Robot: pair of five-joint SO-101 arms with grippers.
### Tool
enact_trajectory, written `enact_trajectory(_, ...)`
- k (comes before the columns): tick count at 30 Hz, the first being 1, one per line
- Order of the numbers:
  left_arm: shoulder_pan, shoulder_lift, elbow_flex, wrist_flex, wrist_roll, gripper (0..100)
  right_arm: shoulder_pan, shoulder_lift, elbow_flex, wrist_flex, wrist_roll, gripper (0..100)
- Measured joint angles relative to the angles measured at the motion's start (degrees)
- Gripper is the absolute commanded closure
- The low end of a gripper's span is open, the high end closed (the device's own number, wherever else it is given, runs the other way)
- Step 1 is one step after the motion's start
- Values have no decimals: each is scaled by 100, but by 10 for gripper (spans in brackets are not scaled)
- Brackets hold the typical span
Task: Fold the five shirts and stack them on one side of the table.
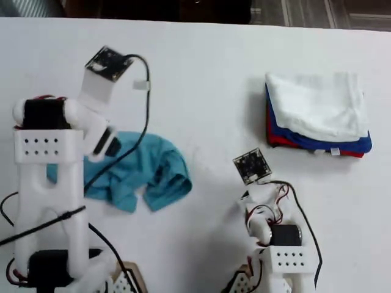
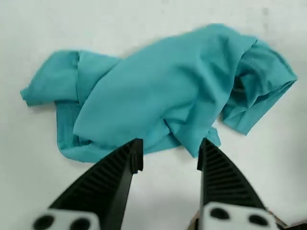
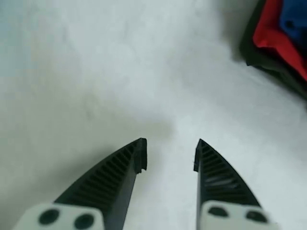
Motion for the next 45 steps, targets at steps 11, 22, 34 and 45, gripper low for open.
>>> enact_trajectory(11,-246,0,3675,-1785,-281,798,-26,0,0,0,0,836)
enact_trajectory(22,53,0,4897,-3086,-281,798,-26,0,0,0,0,836)
enact_trajectory(34,-1415,0,5046,-4299,-1644,974,-35,0,0,0,0,836)
enact_trajectory(45,-2848,0,4167,-4457,-1758,972,-35,0,0,0,0,836)
